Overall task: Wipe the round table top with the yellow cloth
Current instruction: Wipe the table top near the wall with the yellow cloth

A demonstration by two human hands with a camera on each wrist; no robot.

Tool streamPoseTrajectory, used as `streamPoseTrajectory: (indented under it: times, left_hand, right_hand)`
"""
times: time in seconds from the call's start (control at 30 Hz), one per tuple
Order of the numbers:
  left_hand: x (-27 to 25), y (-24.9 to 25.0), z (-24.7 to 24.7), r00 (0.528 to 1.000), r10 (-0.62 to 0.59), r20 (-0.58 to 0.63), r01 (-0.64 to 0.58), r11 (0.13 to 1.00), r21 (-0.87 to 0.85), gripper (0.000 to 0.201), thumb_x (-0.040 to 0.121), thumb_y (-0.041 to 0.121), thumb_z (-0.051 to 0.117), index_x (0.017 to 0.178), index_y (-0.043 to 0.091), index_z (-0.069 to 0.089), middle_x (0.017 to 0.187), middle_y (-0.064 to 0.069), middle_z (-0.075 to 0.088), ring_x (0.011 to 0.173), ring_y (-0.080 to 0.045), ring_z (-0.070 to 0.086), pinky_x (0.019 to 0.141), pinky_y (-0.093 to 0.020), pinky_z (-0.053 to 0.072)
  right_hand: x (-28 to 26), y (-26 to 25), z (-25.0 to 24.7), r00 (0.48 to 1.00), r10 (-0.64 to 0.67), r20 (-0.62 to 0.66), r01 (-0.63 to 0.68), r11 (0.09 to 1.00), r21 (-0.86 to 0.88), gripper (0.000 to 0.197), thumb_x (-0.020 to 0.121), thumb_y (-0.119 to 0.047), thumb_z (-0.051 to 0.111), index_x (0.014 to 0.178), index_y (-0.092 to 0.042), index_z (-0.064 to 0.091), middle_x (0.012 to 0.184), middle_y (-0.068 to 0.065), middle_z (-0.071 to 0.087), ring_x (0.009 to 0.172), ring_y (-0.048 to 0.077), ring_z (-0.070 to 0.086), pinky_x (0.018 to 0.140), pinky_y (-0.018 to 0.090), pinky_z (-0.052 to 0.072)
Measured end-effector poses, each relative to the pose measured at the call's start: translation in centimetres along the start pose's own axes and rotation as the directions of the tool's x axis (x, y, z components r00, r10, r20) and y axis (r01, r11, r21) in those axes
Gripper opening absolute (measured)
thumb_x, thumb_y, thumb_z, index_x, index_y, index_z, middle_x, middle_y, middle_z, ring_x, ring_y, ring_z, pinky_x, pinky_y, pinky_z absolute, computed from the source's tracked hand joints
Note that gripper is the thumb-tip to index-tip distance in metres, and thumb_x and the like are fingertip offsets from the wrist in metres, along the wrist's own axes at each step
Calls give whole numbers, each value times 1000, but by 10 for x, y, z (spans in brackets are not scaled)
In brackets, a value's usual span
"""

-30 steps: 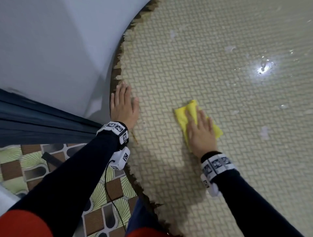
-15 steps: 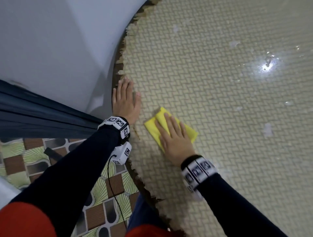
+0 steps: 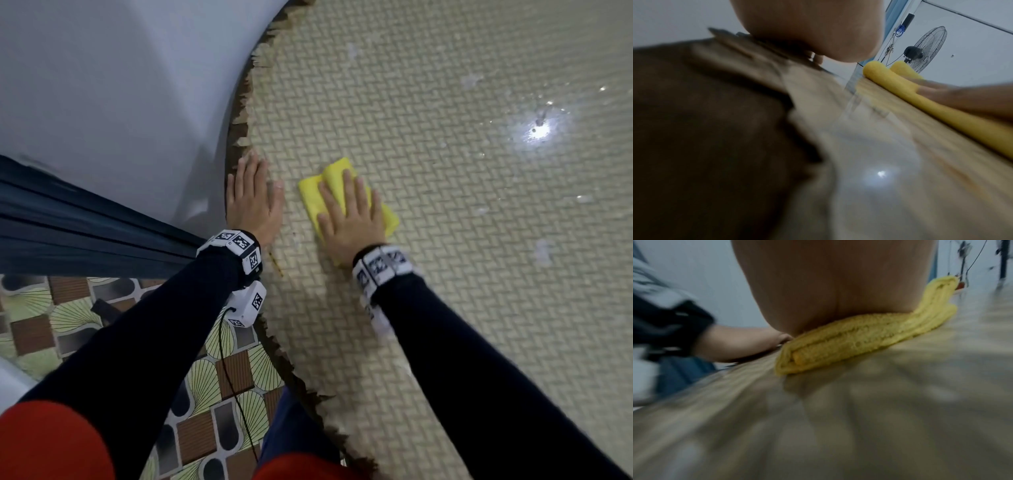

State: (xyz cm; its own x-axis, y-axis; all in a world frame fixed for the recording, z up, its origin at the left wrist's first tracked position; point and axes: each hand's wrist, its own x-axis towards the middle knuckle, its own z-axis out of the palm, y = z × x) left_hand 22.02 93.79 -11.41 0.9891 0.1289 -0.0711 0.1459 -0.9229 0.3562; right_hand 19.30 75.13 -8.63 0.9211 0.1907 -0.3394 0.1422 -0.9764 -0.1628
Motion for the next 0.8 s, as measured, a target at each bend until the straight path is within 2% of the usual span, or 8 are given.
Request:
streamPoseTrajectory:
  times: [0.1, 0.13, 0.2, 0.33, 0.47, 0.63, 0.7, 0.8]
  left_hand:
    - [1, 1, -1, 1000, -2, 8, 2, 1000, -1, 68, 94, 46, 10, 153, 14, 24, 162, -1, 11, 150, -17, 3, 120, -37, -3]
    - [1, 2, -1, 1000, -1, 7, 1, 1000, -3, 68, 94, 46, 10, 153, 13, 24, 162, -2, 12, 150, -17, 3, 120, -37, -3]
    - [1, 2, -2, 1000, 1, 1, -1, 1000, -6, 69, 94, 46, 10, 153, 13, 24, 162, -2, 12, 150, -18, 3, 120, -37, -3]
    - [1, 1, -2, 1000, 0, 10, 0, 1000, -8, 67, 94, 44, 11, 153, 13, 23, 162, -2, 11, 150, -17, 2, 120, -37, -5]
    - [1, 1, -1, 1000, 0, 10, 0, 1000, -22, 67, 95, 45, 11, 153, 15, 24, 163, -1, 10, 150, -17, 2, 120, -36, -5]
    - [1, 2, 0, 1000, -2, 3, 2, 1000, -25, 68, 94, 47, 9, 153, 15, 24, 162, 0, 11, 150, -16, 2, 120, -36, -5]
    - [2, 0, 0, 1000, 6, -2, -7, 1000, -30, 66, 96, 45, 10, 153, 16, 24, 162, 0, 11, 150, -15, 2, 120, -36, -5]
    - [3, -2, 1, 1000, 10, 4, -10, 999, -47, 62, 98, 43, 13, 153, 16, 23, 163, 0, 10, 150, -15, 1, 121, -37, -5]
  right_hand:
    - [-57, 10, 19, 995, -71, -73, 71, 997, -7, 54, 101, -46, 17, 153, -34, 9, 161, 6, -2, 148, 24, -2, 117, 48, -4]
    - [-70, 20, 22, 994, -46, -102, 46, 999, -8, 54, 100, -46, 18, 152, -33, 15, 161, 5, 5, 148, 24, 5, 118, 49, 1]
    - [-77, 47, 21, 992, 66, -106, -68, 998, -17, 55, 99, -49, 18, 152, -36, 17, 161, 3, 9, 148, 24, 7, 117, 52, -1]
    - [-25, 61, -4, 959, 250, -132, -251, 968, 11, 57, 98, -52, 16, 152, -37, 11, 161, 11, -6, 148, 29, -8, 114, 54, -11]
    - [21, 24, -13, 995, 96, -10, -96, 995, -4, 53, 101, -47, 10, 151, -38, -8, 158, 5, -24, 144, 23, -23, 113, 56, -15]
    - [-36, 11, 3, 996, -68, 54, 69, 997, -19, 51, 99, -48, 1, 148, -45, -14, 157, -9, -25, 144, 16, -23, 114, 51, -16]
    - [-59, 26, 5, 997, -26, 71, 26, 1000, 4, 51, 97, -49, -1, 147, -47, -16, 156, -12, -25, 144, 14, -23, 115, 48, -16]
    - [-59, 54, -3, 985, 164, 59, -168, 984, 61, 49, 101, -48, 4, 147, -48, -13, 157, -12, -23, 145, 14, -21, 115, 51, -14]
